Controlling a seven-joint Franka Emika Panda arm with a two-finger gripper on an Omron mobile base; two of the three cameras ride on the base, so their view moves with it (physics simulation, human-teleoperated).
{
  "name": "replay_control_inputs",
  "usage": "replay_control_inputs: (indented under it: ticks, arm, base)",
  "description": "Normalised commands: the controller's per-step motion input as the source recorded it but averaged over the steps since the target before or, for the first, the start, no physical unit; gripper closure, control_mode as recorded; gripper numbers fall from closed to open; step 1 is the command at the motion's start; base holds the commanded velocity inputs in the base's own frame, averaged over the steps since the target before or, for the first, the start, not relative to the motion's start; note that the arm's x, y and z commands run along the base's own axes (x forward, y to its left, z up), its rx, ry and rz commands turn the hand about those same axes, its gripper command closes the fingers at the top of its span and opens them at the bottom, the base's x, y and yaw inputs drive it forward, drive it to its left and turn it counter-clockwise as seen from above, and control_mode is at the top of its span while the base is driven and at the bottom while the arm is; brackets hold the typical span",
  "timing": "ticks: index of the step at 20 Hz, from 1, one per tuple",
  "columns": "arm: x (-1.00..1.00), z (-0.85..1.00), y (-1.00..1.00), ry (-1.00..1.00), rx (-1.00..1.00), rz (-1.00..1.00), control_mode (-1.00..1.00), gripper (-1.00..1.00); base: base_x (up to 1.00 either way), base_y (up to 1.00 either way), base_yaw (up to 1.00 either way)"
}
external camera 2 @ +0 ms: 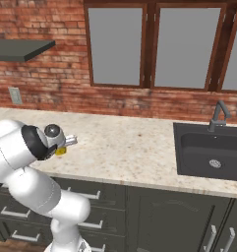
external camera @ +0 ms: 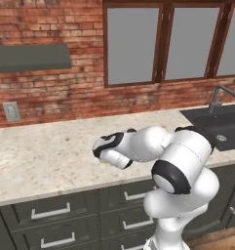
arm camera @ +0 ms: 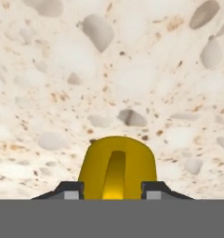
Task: Move the mug from next to the sink to the open cabinet. Then, move the bowl with the peach to the fridge to clear the area for faucet cleaning.
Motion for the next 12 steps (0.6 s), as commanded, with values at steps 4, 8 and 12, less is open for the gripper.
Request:
replay_control_inputs:
  ticks: [4, 8, 12]
  arm:
    - [-0.32, 0.30, 0.06, -0.02, 0.00, 0.00, -1.00, 1.00]
    - [-0.31, 0.95, 0.24, -0.14, 0.00, 0.00, -1.00, 1.00]
    - [-0.36, 1.00, 0.22, -0.21, -0.01, 0.00, -1.00, 1.00]
  base:
    - [0.00, 0.00, 0.00]
    - [0.00, 0.00, 0.00]
    - [0.00, 0.00, 0.00]
